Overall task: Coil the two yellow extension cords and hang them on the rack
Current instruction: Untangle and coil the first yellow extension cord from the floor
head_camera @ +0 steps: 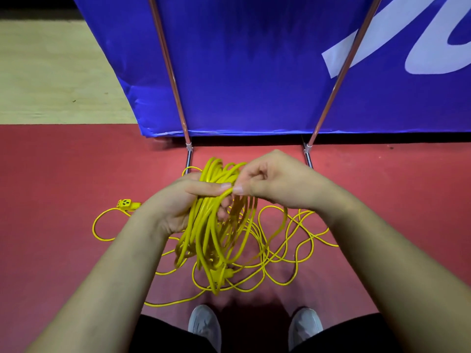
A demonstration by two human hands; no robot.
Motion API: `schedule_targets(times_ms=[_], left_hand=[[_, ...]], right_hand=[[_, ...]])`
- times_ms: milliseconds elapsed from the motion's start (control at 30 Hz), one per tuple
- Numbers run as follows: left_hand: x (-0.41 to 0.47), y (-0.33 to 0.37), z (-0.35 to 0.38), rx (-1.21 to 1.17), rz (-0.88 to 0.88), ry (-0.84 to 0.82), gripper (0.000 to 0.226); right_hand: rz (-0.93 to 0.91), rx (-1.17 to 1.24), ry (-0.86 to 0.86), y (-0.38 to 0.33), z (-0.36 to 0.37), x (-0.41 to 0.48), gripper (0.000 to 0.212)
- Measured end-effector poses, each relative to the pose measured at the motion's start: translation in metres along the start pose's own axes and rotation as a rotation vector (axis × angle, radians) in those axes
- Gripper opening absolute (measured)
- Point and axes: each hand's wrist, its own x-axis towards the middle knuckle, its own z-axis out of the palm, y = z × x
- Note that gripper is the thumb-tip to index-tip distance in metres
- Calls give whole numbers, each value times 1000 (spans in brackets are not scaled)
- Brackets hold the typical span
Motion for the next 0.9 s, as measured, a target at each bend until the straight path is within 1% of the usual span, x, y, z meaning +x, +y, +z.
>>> schedule_targets(times_ms=[33, 67, 133, 200, 267, 333, 400, 433, 500, 567, 633, 667, 733, 800, 900], left_hand=[[0, 0, -3, -25, 12, -39, 19], [-2, 1, -5, -58, 29, -77, 25], [-4, 3, -7, -154, 83, -117, 26], [-5, 7, -11, -246, 131, -103, 30], [-4, 9, -14, -249, 144, -71, 33], [-4, 11, -15, -161, 91, -19, 24], [-4, 10, -14, -57, 13, 69, 9], [-4, 9, -13, -22, -24, 111, 8], [-3, 7, -14, -22, -61, 158, 17], [-3, 7, -14, -75, -61, 160, 19], [-5, 9, -15, -112, -30, 138, 19], [-5, 9, -16, -136, -6, 124, 24], [-5, 9, -17, -172, 23, 82, 32], [-5, 8, -15, -158, 20, 48, 27], [-2, 5, -7, -51, -25, 41, 22]], right_hand=[[33, 0, 42, 7, -1, 1, 28], [69, -16, 46, 17, -2, 0, 34], [118, -94, -85, 45, -6, -3, 38], [192, -132, -199, 80, -9, -8, 40], [276, -106, -194, 105, -11, -14, 42], [290, 32, -87, 117, -12, -15, 26], [275, 249, 72, 119, -13, -12, 11], [263, 348, 136, 115, -14, -10, 6], [215, 469, 227, 105, -15, -5, 5], [160, 543, 293, 95, -18, -2, 10], [130, 584, 298, 83, -22, 0, 14], [127, 572, 270, 77, -23, 0, 14], [122, 457, 180, 64, -22, -3, 14], [114, 305, 101, 48, -18, -6, 13], [64, 67, 74, 22, -13, -9, 12]])
